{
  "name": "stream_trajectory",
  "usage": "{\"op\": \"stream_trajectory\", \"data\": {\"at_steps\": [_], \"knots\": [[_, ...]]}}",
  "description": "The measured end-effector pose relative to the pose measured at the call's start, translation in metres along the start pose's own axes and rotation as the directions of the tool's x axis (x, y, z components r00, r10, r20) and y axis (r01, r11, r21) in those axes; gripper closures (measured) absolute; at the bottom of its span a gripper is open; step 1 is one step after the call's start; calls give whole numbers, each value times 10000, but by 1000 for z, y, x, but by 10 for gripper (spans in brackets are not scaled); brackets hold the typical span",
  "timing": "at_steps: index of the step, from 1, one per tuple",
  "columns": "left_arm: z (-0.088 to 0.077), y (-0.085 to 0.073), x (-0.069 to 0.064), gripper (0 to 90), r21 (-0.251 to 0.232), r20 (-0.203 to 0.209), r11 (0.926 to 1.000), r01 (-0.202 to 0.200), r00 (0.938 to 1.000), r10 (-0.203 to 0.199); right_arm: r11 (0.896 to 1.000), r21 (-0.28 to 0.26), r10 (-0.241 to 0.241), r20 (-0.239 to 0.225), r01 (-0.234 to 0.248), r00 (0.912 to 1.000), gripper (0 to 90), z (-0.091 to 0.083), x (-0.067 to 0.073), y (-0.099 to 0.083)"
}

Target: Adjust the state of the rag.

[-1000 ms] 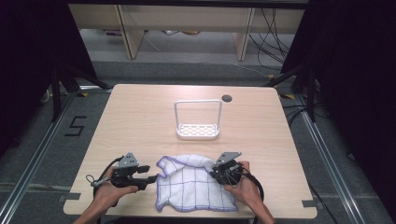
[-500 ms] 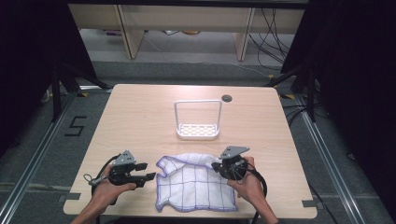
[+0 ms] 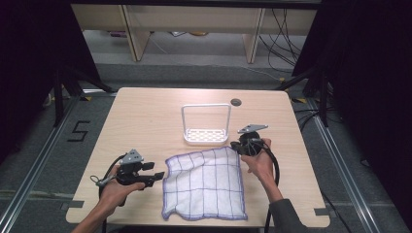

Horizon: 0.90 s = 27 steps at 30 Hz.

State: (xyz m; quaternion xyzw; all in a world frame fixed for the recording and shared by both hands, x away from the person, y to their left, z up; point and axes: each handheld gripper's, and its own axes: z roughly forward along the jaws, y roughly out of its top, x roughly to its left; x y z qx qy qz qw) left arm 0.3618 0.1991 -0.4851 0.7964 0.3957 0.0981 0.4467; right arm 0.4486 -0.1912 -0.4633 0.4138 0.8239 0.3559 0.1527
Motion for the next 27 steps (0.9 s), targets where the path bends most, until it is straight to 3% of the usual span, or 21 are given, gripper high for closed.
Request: {"op": "stream_trajectory", "data": {"at_steps": [1, 4, 7, 12, 14, 17, 18, 20, 21, 22, 25, 27], "knots": [[0, 0, 0, 382, 0, 0, 10000, 0, 10000, 0, 10000, 0, 0, 0, 0, 10000, 900, 0, 0, 0], [6, 3, 1, 369, 11, -17, 9998, 179, 9998, -179, 9967, 510, 621, 236, -633, 9978, 900, 19, -12, -4], [16, 7, 7, 353, 67, -173, 9991, 411, 9990, -410, 9940, 739, 783, 376, -809, 9962, 900, 32, -14, -7], [23, 14, 21, 346, 213, -607, 9988, 436, 9973, -422, 9908, 1001, 900, 180, -914, 9958, 900, 35, -12, -8], [33, 21, 32, 351, 367, -811, 9988, 339, 9962, -308, 9897, 1027, 987, 135, -996, 9950, 900, 32, -10, -8], [45, 29, 39, 365, 547, -1101, 9982, 254, 9937, -192, 9937, 891, 663, 158, -675, 9977, 900, 30, -13, -10], [48, 31, 41, 369, 631, -1001, 9977, 247, 9948, -183, 9911, 938, 935, 113, -942, 9956, 900, 29, -12, -10], [56, 36, 41, 371, 782, -1013, 9969, 105, 9948, -26, 9922, 805, 943, 106, -948, 9955, 900, 30, -13, -10], [59, 39, 41, 372, 928, -1233, 9957, -73, 9922, 188, 9929, 801, 875, 118, -882, 9961, 900, 29, -15, -11], [63, 40, 41, 372, 946, -1223, 9954, -144, 9922, 260, 9889, 908, 1173, 120, -1179, 9930, 900, 30, -15, -11], [70, 44, 41, 371, 1017, -1255, 9945, -244, 9914, 372, 9899, 908, 1084, 76, -1087, 9941, 880, 30, -17, -13], [78, 47, 42, 374, 1197, -1448, 9919, -434, 9876, 607, 9922, 693, 1037, 23, -1036, 9946, 761, 32, -20, -14]]}}
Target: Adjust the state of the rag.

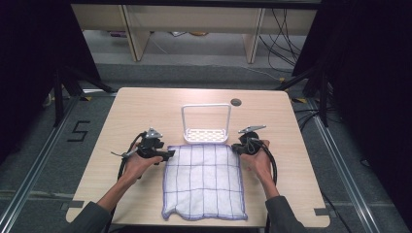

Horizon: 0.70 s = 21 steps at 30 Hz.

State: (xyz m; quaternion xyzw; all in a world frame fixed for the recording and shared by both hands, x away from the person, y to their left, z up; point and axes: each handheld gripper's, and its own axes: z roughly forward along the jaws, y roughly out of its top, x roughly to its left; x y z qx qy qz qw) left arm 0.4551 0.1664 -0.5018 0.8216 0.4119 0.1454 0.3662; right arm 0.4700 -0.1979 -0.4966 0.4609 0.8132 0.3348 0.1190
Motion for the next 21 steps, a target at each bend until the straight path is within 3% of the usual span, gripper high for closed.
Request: {"op": "stream_trajectory", "data": {"at_steps": [3, 4, 5, 6, 7, 9, 10, 12, 15, 18, 21], "knots": [[4, 3, 0, 390, -8, -74, 9999, -113, 9999, 113, 9986, 347, 393, 3, -393, 9992, 678, -4, 5, 1], [4, 3, 0, 391, -8, -74, 9999, -113, 9999, 113, 9986, 347, 393, 3, -393, 9992, 678, -4, 5, 1], [7, 4, -1, 391, 152, -77, 9997, -199, 9998, 201, 9998, 142, -107, -33, 107, 9999, 633, -2, 4, 1], [7, 4, -1, 391, 152, -77, 9997, -199, 9998, 201, 9990, 408, 173, -13, -172, 9998, 630, -2, 8, 1], [9, 5, -2, 391, 310, -193, 9989, -350, 9992, 356, 9991, 399, 131, 116, -135, 9998, 627, -1, 10, 1], [11, 5, -3, 391, 311, -245, 9987, -396, 9989, 404, 9986, 522, -104, 151, 96, 9998, 628, 0, 9, 2], [15, 6, -4, 386, 364, -313, 9983, -452, 9984, 463, 9984, 541, 134, 264, -149, 9996, 631, 2, 11, 2], [17, 7, -4, 381, 417, -338, 9981, -459, 9983, 474, 9986, 477, -233, 353, 216, 9991, 639, 4, 7, 1], [20, 7, -3, 380, 397, -383, 9985, -375, 9985, 390, 9981, 594, -206, 289, 188, 9994, 652, 4, 8, 2], [22, 6, -2, 412, 431, -283, 9983, -382, 9988, 395, 9988, 482, -62, 264, 49, 9996, 683, 6, 7, 1], [21, 7, -1, 486, 499, 32, 9975, -504, 9987, 503, 9983, 541, -220, 215, 208, 9995, 740, 5, 6, 2]]}}
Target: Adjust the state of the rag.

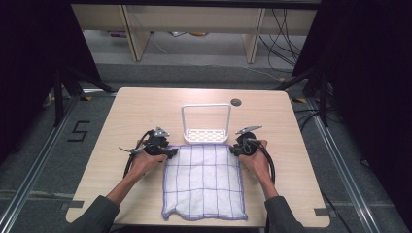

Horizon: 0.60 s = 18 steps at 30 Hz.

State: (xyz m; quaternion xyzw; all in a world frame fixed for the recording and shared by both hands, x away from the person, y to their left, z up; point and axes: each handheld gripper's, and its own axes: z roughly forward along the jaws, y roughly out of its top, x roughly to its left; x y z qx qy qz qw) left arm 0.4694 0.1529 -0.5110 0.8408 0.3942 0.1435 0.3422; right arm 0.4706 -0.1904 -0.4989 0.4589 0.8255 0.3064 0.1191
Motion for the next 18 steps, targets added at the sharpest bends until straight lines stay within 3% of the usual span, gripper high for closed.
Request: {"op": "stream_trajectory", "data": {"at_steps": [4, 5, 7, 10, 11, 13, 15, 16, 18], "knots": [[1, 0, -1, 664, -208, 275, 9997, -93, 9996, 99, 9999, -83, 74, -222, -76, 9997, 824, 1, 1, -1], [0, 0, 0, 717, -136, 510, 9999, -90, 9987, 97, 9999, 25, -116, -245, 117, 9996, 839, 0, 0, 0], [1, -1, 0, 812, -287, 901, 9996, 81, 9959, -54, 10000, -12, -60, -269, 60, 9996, 857, 0, 1, 0], [0, -1, -2, 844, -363, 803, 9992, -168, 9966, 197, 9999, -162, 39, -309, -44, 9995, 867, 1, 2, -1], [0, -1, -2, 847, -363, 803, 9992, -168, 9966, 197, 9998, -71, -180, -236, 179, 9996, 869, -1, 1, 0], [-3, 0, -2, 849, -461, 885, 9989, -130, 9959, 170, 10000, -89, -13, -314, 10, 9995, 870, -3, 2, 0], [-7, 1, -2, 851, -545, 850, 9980, -317, 9957, 363, 9994, -248, -249, -244, 243, 9994, 872, -6, 0, 1], [-12, 2, -3, 851, -755, 773, 9965, -350, 9962, 408, 9996, -267, 24, -302, -32, 9995, 873, -8, 4, 0], [-18, 3, -3, 851, -906, 854, 9954, -317, 9956, 395, 9993, -314, -218, -355, 207, 9991, 873, -13, 2, 3]]}}
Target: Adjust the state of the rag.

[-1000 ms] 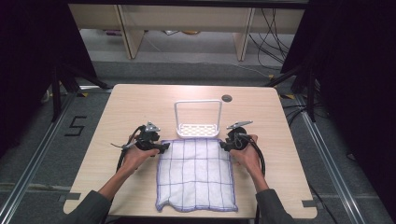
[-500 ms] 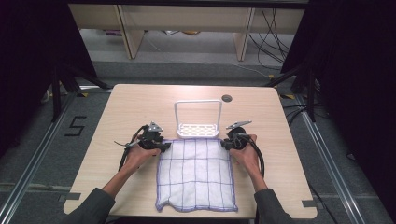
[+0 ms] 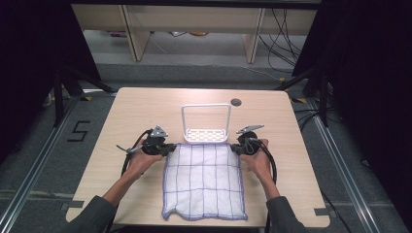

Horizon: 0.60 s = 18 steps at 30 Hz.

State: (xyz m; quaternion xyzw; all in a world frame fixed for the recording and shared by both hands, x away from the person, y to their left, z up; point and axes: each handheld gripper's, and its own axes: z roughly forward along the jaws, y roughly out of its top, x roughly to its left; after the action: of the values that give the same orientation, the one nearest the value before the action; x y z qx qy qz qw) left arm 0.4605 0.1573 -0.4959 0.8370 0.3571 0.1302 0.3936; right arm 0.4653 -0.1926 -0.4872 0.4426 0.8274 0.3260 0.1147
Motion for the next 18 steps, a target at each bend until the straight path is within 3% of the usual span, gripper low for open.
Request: {"op": "stream_trajectory", "data": {"at_steps": [4, 5, 6, 8, 13, 14, 18], "knots": [[-9, 4, -1, 852, -248, -1, 9996, -154, 9999, 154, 9992, -342, -212, -74, 210, 9997, 874, -9, 3, 4], [-9, 4, -1, 852, -248, -1, 9996, -154, 9999, 154, 9966, -640, -510, 33, 511, 9987, 874, -9, 3, 5], [-13, 7, -1, 852, -422, -24, 9991, -92, 10000, 91, 9987, -383, -353, -146, 347, 9993, 874, -15, 5, 7], [-18, 10, -1, 852, -588, -33, 9982, -153, 9999, 151, 9944, -829, -652, -18, 648, 9979, 874, -18, 6, 9], [-27, 17, 1, 852, -898, -28, 9957, -237, 9997, 236, 9958, -714, -584, -106, 575, 9982, 874, -33, 8, 13], [-30, 18, 1, 852, -962, -59, 9951, -234, 9997, 230, 9923, -1050, -668, -44, 660, 9978, 874, -38, 7, 14], [-39, 24, -1, 852, -1426, 49, 9897, -146, 9999, 155, 9900, -1132, -857, -82, 842, 9963, 874, -49, 8, 19]]}}
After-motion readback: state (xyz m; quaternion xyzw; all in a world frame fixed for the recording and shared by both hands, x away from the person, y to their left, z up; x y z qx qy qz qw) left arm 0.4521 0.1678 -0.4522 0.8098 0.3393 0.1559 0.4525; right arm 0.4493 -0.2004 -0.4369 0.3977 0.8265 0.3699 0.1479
